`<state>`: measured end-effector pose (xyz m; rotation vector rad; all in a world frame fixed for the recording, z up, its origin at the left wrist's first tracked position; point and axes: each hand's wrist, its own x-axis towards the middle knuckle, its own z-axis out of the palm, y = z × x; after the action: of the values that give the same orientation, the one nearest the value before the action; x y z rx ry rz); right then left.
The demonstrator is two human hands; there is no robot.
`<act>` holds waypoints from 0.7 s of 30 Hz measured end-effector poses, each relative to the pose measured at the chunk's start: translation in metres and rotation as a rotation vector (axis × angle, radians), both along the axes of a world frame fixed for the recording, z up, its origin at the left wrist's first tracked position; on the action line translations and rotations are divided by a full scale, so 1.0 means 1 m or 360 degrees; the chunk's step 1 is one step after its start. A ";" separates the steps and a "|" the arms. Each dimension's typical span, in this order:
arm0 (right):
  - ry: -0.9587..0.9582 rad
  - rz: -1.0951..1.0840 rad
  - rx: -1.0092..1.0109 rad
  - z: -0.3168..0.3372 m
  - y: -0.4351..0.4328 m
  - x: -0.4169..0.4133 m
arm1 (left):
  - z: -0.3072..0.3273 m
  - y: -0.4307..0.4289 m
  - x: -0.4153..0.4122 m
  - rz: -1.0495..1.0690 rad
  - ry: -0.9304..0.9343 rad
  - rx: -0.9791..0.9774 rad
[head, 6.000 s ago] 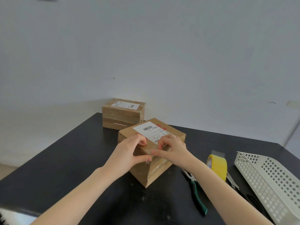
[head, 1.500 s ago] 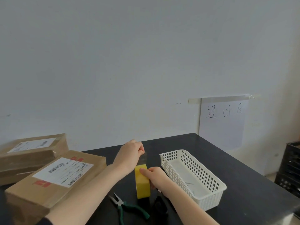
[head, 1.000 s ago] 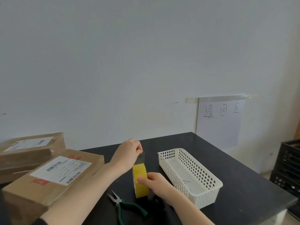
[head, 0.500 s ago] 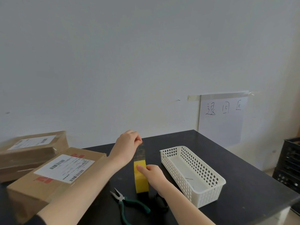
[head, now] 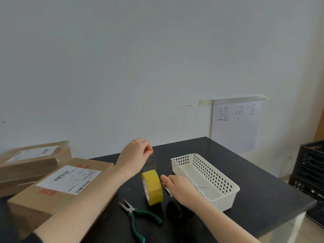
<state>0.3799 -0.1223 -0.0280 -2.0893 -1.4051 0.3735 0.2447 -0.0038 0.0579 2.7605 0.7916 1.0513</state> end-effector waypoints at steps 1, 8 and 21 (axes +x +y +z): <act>-0.0045 0.0001 -0.0001 0.000 -0.003 0.001 | 0.000 0.000 -0.001 0.0003 -0.0001 0.0003; -0.0484 -0.0146 -0.0208 -0.006 -0.014 -0.003 | -0.001 -0.005 -0.003 0.0003 -0.0005 0.0025; -0.0406 -0.0218 -0.0693 -0.014 -0.006 -0.003 | 0.002 -0.012 -0.001 -0.0032 0.0036 0.0052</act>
<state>0.3765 -0.1281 -0.0421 -2.6512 -1.4044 0.3948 0.2437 -0.0158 0.0596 2.8062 0.7547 1.0407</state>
